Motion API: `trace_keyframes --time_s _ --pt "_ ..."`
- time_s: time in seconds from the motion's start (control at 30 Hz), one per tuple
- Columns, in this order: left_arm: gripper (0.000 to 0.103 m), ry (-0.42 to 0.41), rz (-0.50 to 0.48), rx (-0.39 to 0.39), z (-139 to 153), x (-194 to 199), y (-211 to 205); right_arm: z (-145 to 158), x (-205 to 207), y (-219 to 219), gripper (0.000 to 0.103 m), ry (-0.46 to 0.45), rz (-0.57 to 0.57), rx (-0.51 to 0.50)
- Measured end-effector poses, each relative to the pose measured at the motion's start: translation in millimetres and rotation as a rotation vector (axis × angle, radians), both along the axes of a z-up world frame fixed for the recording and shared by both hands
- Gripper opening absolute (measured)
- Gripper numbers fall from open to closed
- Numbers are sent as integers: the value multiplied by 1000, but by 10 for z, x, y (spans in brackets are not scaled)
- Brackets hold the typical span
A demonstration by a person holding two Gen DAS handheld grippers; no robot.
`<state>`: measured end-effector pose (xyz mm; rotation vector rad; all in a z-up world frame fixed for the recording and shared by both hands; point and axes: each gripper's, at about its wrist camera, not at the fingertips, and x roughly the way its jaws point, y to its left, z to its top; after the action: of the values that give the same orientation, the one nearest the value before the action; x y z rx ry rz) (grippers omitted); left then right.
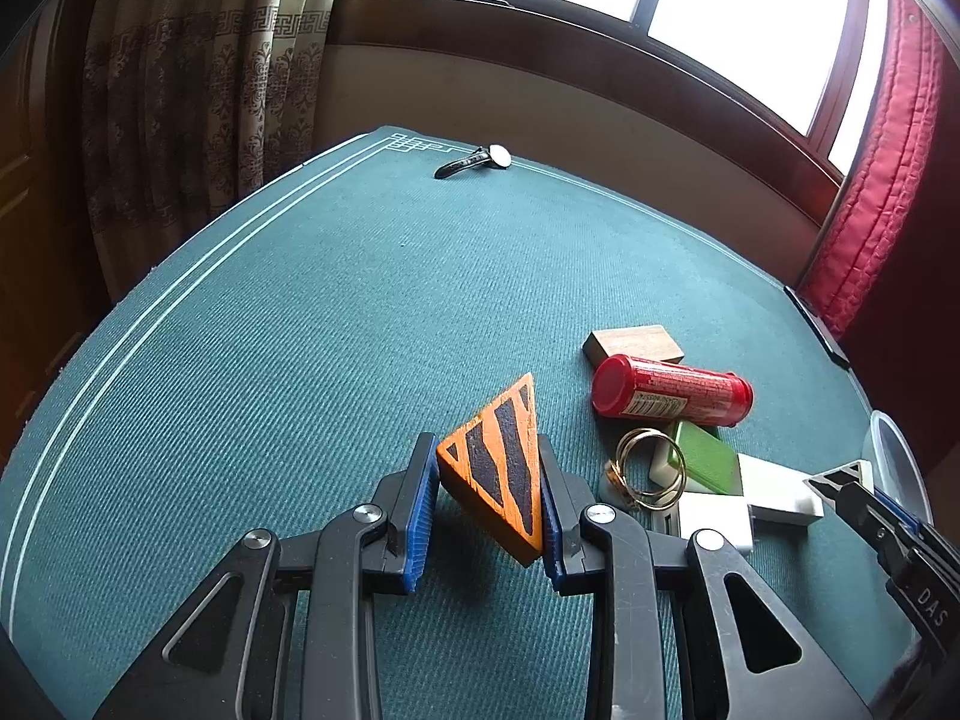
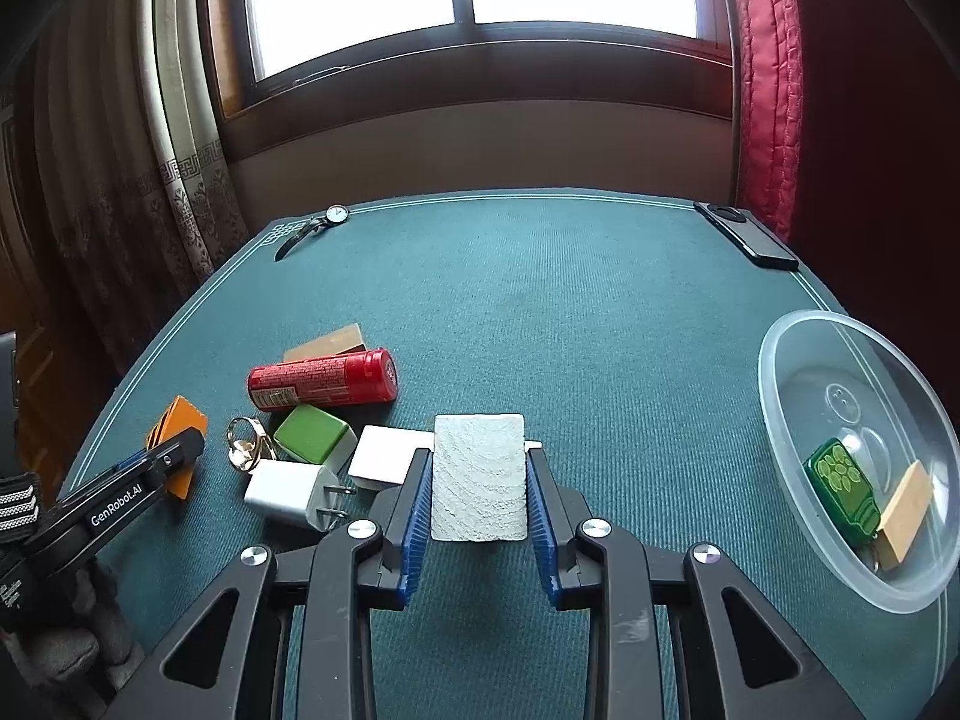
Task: Organize rigid objects
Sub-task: 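Carry the grey-white block into the clear bowl and open the right gripper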
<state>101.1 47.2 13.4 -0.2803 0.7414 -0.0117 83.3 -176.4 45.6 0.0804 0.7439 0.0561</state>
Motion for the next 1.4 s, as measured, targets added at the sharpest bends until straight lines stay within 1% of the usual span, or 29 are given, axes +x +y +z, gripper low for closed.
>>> trace_keyframes --time_s 0.27,0.57,0.87,1.03,1.1,1.13,1.2,1.27,1.4 --pt "31 -32 -31 -19 57 -33 -17 117 -121 -247 31 -35 -55 9" --pt "31 -42 -38 -18 83 -41 -29 197 -280 -770 31 -70 -190 16" --pt "31 -49 -34 -6 104 -54 -34 157 -417 -1390 31 -71 -359 43" --pt "31 -55 -32 8 120 -71 -58 92 -435 -1635 31 -63 -414 58" --pt "31 -56 -29 12 120 -72 -65 67 -430 -1705 32 -57 -420 65" --pt "31 -56 -27 13 121 -73 -66 53 -427 -1735 32 -54 -416 71" --pt "31 -54 -23 17 120 -76 -66 39 -445 -1794 37 -53 -424 77" --pt "31 -51 -22 24 121 -83 -75 46 -508 -1847 47 -63 -440 79" --pt "31 -50 -32 40 137 -135 -134 47 -634 -1968 50 -76 -471 77"
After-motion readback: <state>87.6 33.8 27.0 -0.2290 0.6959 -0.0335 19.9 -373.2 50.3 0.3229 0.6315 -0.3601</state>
